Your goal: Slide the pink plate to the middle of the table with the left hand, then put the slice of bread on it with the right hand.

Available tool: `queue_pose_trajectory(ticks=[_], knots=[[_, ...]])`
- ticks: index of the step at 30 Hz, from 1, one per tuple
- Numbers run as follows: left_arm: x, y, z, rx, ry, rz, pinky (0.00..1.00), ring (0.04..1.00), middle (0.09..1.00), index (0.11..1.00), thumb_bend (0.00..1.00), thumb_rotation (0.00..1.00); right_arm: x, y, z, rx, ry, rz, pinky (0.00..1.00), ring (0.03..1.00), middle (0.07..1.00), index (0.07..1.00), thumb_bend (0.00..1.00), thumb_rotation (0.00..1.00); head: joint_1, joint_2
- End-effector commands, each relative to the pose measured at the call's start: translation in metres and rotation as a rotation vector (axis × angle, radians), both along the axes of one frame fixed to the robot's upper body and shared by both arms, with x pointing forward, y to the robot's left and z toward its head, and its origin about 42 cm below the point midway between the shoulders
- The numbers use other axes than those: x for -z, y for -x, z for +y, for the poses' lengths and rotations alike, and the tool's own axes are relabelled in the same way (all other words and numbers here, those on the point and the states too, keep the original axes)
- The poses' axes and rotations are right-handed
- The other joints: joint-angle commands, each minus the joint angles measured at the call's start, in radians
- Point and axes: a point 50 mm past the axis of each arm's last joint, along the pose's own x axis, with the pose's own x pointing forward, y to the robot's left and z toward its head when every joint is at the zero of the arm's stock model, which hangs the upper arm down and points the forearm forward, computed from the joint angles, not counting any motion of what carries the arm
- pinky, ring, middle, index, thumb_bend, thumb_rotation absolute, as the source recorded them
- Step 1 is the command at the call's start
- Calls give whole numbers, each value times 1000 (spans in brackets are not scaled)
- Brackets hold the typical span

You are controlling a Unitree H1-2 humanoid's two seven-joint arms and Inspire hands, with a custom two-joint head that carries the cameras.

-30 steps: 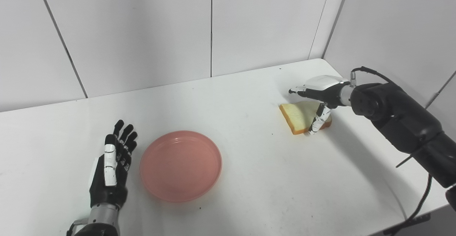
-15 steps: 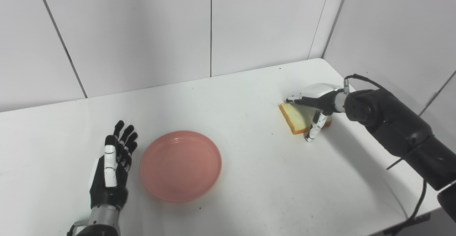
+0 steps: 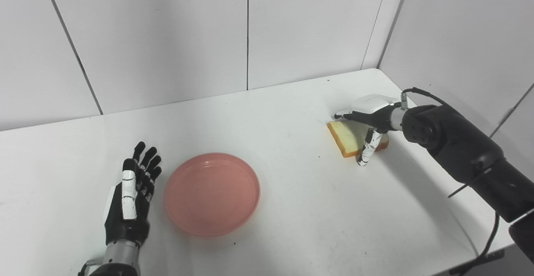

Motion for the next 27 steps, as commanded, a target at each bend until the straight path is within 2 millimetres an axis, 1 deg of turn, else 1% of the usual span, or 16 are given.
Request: queue_pose_trajectory(ticks=[1, 2, 3, 4, 5, 6, 7, 8, 9, 10, 12, 13, 15, 22, 27], knots=[[-17, -3, -7, 11, 20, -56, 968, 949, 949, 953, 673, 999, -22, -3, -8, -15, -13, -97, 704, 830, 842, 820, 810, 86, 0, 1], [-17, -3, -7, 11, 20, -57, 969, 949, 950, 953, 676, 997, -22, -2, -9, -20, -25, -109, 677, 807, 820, 793, 797, 54, 0, 1], [-17, -3, -7, 10, 19, -57, 969, 949, 950, 953, 676, 997, -21, -2, -10, -27, -37, -128, 674, 804, 817, 789, 795, 49, 0, 1], [-17, -3, -6, 10, 18, -58, 969, 947, 948, 953, 672, 999, -21, -1, -11, -35, -43, -145, 625, 728, 764, 737, 741, 20, 0, 1], [-17, -3, -6, 10, 18, -58, 969, 947, 947, 953, 670, 1000, -20, -1, -11, -39, -47, -158, 594, 684, 737, 714, 719, 10, 0, 1], [-17, -3, -6, 11, 19, -59, 969, 947, 947, 953, 668, 1000, -19, -1, -12, -42, -52, -169, 541, 627, 697, 689, 679, 5, 0, 1], [-17, -3, -6, 11, 20, -59, 970, 948, 947, 953, 666, 1000, -19, -2, -11, -43, -57, -176, 481, 559, 557, 589, 585, 1, 0, 1], [-18, -3, -6, 11, 20, -59, 969, 948, 947, 953, 666, 1000, -20, -2, -11, -46, -59, -186, 445, 518, 504, 561, 551, 0, 0, 3], [-18, -3, -6, 11, 21, -58, 969, 948, 946, 952, 666, 1000, -20, -1, -10, -49, -58, -198, 408, 479, 469, 540, 531, 0, 0, 3], [-18, -3, -6, 11, 22, -57, 970, 949, 947, 953, 669, 999, -20, -1, -10, -52, -57, -210, 343, 416, 436, 528, 522, 0, 0, 3], [-18, -3, -7, 11, 22, -56, 970, 949, 947, 953, 670, 998, -20, -1, -10, -62, -59, -232, 314, 387, 423, 524, 519, 0, 0, 3], [-18, -3, -7, 10, 22, -55, 967, 947, 945, 951, 671, 995, -20, -1, -10, -69, -62, -241, 269, 346, 412, 513, 519, 0, 0, 3], [-19, -3, -7, 11, 23, -56, 967, 948, 946, 949, 669, 995, -20, -1, -11, -74, -80, -261, 246, 329, 407, 505, 519, 0, 0, 3], [-16, -4, -6, 9, 21, -54, 970, 950, 948, 950, 674, 991, -26, 0, -9, -73, -83, -287, 225, 310, 404, 502, 520, 0, 0, 3], [-16, -4, -8, 12, 27, -52, 967, 949, 949, 952, 676, 992, -34, 2, -3, -93, -99, -304, 239, 326, 404, 507, 518, 0, 8, 5]])
